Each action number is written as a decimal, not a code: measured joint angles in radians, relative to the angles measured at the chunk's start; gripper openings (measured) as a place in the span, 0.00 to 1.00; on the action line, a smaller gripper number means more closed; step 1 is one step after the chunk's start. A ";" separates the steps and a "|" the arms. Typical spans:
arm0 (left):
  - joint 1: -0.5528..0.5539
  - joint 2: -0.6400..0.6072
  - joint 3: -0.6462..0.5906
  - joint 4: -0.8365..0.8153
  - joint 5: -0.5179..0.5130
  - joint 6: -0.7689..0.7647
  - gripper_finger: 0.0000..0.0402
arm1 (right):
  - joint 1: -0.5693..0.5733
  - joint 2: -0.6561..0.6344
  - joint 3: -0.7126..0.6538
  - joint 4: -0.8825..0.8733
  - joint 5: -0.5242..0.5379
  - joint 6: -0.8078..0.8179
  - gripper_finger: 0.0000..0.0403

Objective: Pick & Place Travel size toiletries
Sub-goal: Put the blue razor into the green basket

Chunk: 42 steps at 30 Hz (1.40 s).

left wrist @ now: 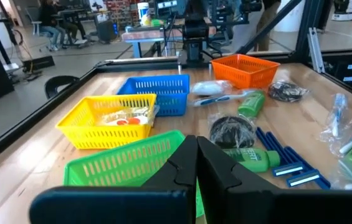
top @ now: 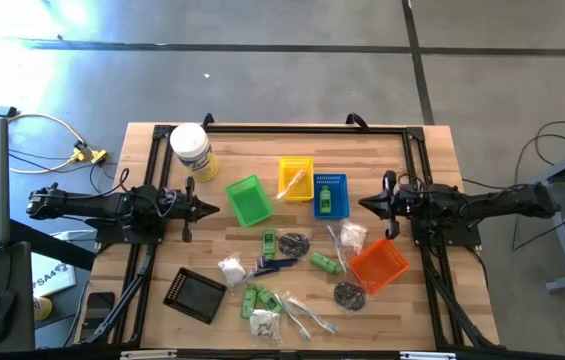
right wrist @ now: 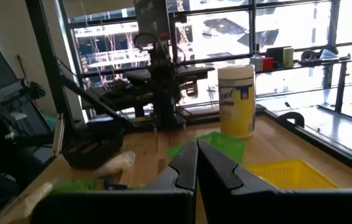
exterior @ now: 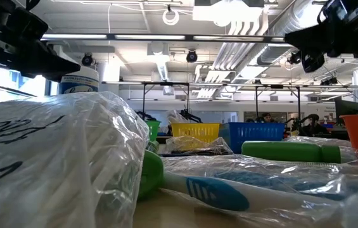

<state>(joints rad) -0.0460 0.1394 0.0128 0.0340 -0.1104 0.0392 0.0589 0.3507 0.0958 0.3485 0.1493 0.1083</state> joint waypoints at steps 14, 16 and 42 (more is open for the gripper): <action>0.000 0.000 -0.001 0.054 -0.012 -0.071 0.00 | 0.050 0.767 0.538 -0.187 -0.045 -0.096 0.01; 0.000 0.000 -0.001 0.054 -0.012 -0.072 0.00 | 0.067 0.881 0.628 -0.263 -0.045 -0.115 0.01; 0.000 0.000 -0.001 0.020 -0.015 -0.124 0.00 | 0.231 1.572 1.111 -0.470 -0.074 -0.265 0.01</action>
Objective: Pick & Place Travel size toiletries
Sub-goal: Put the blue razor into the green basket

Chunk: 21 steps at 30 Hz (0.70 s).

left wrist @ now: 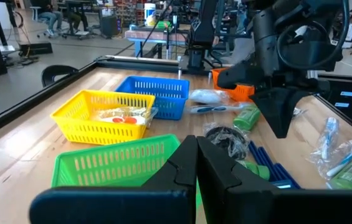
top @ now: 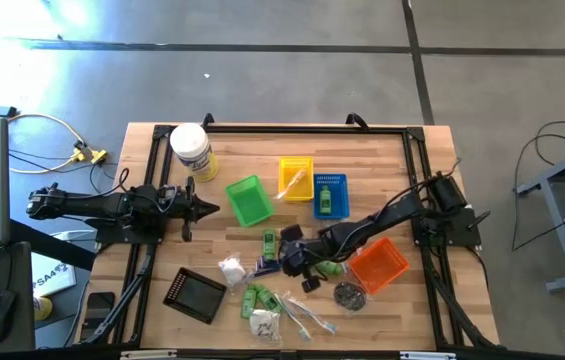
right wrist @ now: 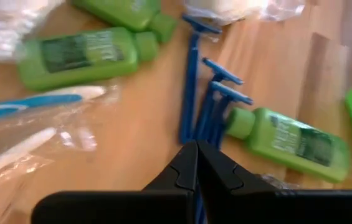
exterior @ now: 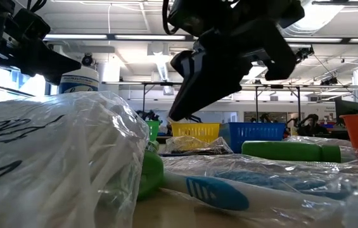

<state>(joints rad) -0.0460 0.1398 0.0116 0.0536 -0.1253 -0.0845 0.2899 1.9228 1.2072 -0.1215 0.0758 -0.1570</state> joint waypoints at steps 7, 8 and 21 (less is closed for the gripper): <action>0.000 0.000 0.000 0.002 0.000 0.000 0.00 | -0.029 0.000 0.000 -0.001 -0.022 -0.029 0.01; 0.000 0.000 0.000 0.002 0.000 0.000 0.00 | -0.031 0.000 0.000 -0.001 -0.036 -0.030 0.01; 0.000 0.000 0.000 0.001 0.001 0.000 0.00 | -0.040 0.020 0.000 0.073 -0.031 0.040 0.08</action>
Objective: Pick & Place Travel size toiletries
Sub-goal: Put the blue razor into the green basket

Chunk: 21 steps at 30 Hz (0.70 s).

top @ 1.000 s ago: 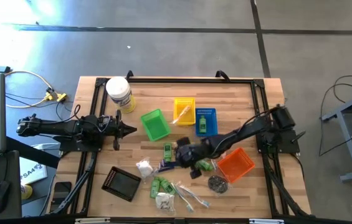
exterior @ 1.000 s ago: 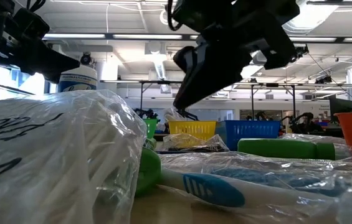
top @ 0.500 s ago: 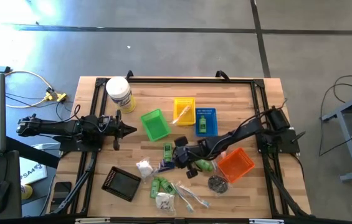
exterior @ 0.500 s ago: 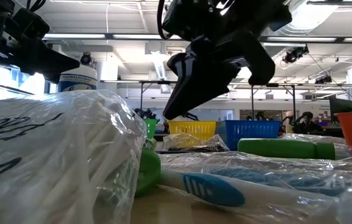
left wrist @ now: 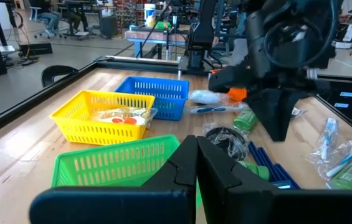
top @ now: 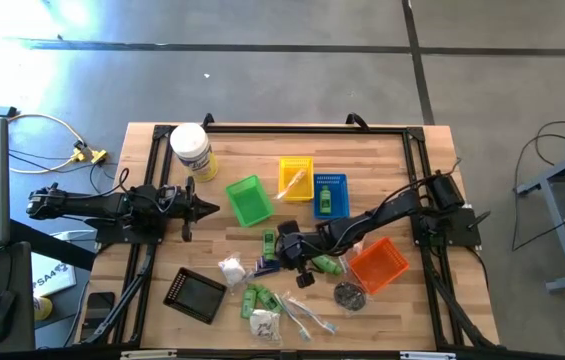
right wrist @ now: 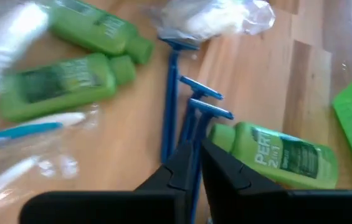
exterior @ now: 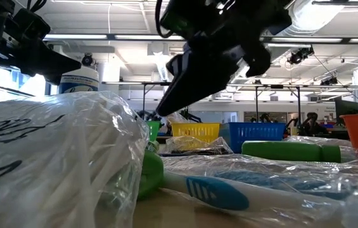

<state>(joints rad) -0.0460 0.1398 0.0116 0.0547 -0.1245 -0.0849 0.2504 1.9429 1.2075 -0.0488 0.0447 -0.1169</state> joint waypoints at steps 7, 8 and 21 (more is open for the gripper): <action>0.000 0.000 0.000 -0.005 0.002 -0.003 0.00 | -0.037 0.066 -0.002 -0.006 0.023 0.017 0.15; 0.000 0.000 0.000 -0.005 0.002 -0.003 0.00 | -0.042 0.066 -0.002 -0.010 0.024 0.017 0.15; 0.000 0.000 0.000 -0.010 0.001 0.001 0.00 | -0.021 0.062 -0.001 -0.032 -0.037 0.023 0.16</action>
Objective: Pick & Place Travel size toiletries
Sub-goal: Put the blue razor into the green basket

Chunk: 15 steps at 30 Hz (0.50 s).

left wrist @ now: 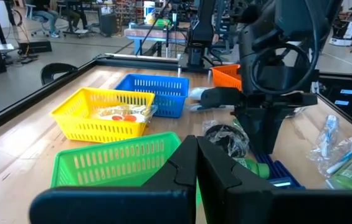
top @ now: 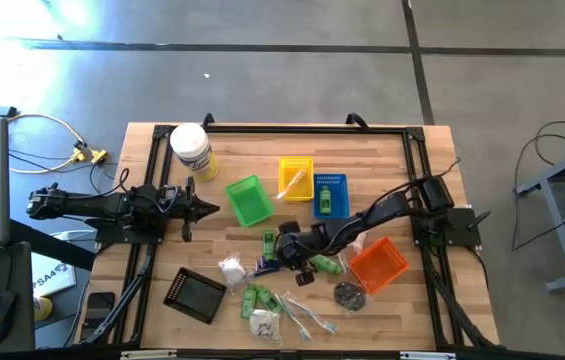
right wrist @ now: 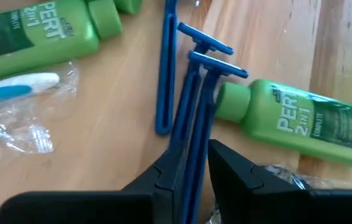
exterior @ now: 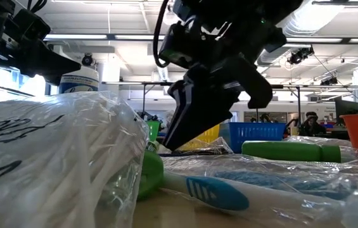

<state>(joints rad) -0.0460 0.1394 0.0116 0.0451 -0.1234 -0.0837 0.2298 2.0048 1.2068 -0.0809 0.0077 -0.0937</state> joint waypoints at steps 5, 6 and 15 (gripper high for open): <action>0.000 0.000 0.000 -0.001 0.000 0.000 0.00 | -0.009 0.000 0.000 -0.027 0.053 0.021 0.16; 0.000 0.000 0.000 -0.001 0.000 0.000 0.00 | -0.011 0.000 0.000 -0.027 0.041 0.022 0.16; 0.000 0.000 0.000 -0.003 -0.001 0.000 0.00 | -0.007 0.000 0.000 -0.043 -0.039 0.047 0.17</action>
<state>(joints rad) -0.0460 0.1394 0.0116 0.0425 -0.1242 -0.0837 0.2226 2.0048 1.2064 -0.1238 -0.0313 -0.0463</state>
